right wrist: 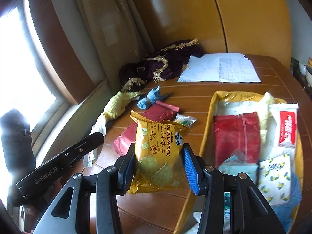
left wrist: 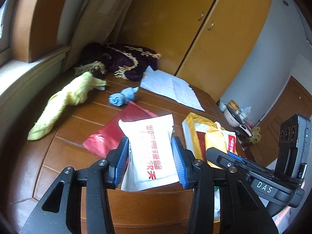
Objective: Organize soft objects
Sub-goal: 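Carry the sachet and cracker pack into the box and open both grippers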
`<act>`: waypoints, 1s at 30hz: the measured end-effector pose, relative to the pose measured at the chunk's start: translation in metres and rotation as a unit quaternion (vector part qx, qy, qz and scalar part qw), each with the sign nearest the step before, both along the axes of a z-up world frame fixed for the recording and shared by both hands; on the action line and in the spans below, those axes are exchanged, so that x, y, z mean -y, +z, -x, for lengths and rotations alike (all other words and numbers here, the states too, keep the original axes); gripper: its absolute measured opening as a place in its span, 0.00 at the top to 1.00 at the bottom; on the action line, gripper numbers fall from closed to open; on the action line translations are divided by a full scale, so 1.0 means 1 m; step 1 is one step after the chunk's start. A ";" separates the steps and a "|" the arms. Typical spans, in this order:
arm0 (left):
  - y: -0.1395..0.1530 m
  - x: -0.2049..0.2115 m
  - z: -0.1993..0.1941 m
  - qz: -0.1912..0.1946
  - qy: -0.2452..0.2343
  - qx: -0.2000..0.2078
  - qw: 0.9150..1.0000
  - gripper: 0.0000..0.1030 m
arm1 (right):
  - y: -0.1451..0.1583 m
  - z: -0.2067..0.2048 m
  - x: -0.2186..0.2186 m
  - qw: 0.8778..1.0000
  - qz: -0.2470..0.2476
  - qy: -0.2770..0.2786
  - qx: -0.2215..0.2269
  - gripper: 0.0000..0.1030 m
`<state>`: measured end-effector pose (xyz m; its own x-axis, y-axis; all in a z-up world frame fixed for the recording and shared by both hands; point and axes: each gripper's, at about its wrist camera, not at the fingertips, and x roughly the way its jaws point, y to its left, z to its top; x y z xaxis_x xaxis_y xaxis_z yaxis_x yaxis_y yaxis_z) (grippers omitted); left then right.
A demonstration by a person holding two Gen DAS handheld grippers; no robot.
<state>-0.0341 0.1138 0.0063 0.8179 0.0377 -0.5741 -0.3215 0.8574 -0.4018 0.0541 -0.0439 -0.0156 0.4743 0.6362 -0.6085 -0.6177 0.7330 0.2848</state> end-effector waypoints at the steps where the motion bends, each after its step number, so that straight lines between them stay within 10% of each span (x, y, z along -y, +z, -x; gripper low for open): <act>1: 0.003 0.007 -0.008 -0.001 -0.012 0.000 1.000 0.59 | 0.003 -0.003 0.009 1.000 -0.003 -0.012 0.006 0.54; 16: -0.008 0.083 -0.141 0.025 -0.148 -0.062 0.987 0.59 | -0.035 -0.088 0.103 0.986 -0.011 -0.162 -0.049 0.54; 30: -0.046 0.090 -0.161 0.095 -0.165 -0.080 0.978 0.55 | -0.039 -0.080 0.117 0.981 -0.015 -0.188 -0.039 0.51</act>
<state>0.1269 0.0237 -0.0397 0.6666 -0.3332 -0.6668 -0.1124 0.8393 -0.5319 0.1343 -0.1607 -0.0545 0.6315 0.4433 -0.6362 -0.2815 0.8955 0.3446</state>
